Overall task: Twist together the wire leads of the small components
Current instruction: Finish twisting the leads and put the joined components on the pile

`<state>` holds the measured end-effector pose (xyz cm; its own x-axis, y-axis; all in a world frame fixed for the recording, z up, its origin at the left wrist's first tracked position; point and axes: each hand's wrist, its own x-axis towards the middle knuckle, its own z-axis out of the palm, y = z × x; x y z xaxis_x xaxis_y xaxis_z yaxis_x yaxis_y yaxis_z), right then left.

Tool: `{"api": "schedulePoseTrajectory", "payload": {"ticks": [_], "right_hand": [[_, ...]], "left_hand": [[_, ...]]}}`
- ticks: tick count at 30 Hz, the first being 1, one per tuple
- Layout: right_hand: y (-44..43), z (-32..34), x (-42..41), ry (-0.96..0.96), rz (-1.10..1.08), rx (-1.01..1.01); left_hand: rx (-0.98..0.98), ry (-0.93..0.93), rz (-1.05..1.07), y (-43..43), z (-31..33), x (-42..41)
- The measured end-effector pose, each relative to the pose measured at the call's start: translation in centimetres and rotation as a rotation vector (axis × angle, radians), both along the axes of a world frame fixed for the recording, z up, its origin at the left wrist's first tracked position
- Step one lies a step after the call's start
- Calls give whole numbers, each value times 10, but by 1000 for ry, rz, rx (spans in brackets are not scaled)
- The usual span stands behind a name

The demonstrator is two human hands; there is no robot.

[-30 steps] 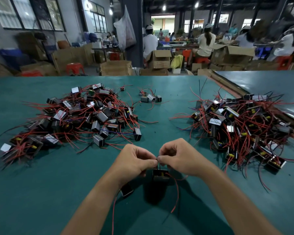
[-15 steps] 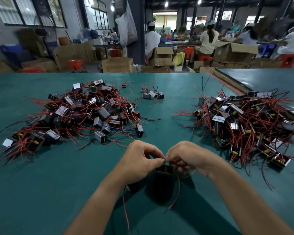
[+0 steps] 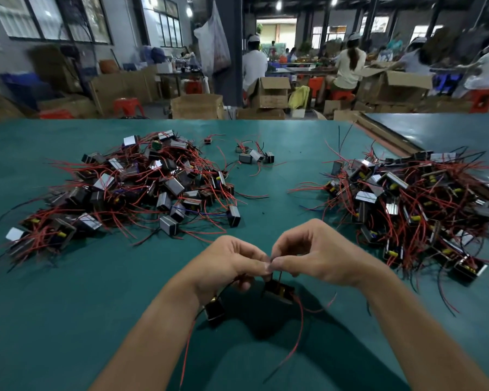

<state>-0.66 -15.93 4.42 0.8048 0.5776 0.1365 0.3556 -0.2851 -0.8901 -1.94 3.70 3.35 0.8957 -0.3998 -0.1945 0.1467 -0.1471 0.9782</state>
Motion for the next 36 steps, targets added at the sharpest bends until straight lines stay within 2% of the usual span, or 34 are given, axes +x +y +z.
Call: {"api": "schedulePoseTrajectory", "payload": {"ticks": [5, 9, 11, 14, 16, 18, 21, 24, 28, 33, 36], "right_hand": [[6, -6, 0, 19, -28, -113], [11, -6, 3, 74, -106, -169], [14, -6, 4, 165, -162, -188], [11, -5, 7, 439, -242, -119], [6, -3, 7, 527, -272, -60], [4, -5, 8, 413, -304, -41], [9, -8, 10, 112, -345, 40], [12, -10, 10, -17, -324, 151], [15, -13, 7, -128, -280, 110], [13, -12, 6, -211, -272, 34], [14, -11, 5, -291, -294, -85]], "left_hand": [[31, 34, 119, -2, -1, -1], [57, -74, 228, -7, -3, -1], [118, -225, 278, -12, -6, -1], [341, -698, 328, -22, -12, -3], [377, -844, 334, -24, -16, -4], [320, -783, 350, -23, -17, -2], [113, -514, 388, -20, -11, 3], [-39, -268, 427, -13, -4, 3], [-96, -61, 369, -8, 2, 1], [-153, 96, 302, -6, 2, 3], [-106, 40, 327, -8, 1, 1]]}}
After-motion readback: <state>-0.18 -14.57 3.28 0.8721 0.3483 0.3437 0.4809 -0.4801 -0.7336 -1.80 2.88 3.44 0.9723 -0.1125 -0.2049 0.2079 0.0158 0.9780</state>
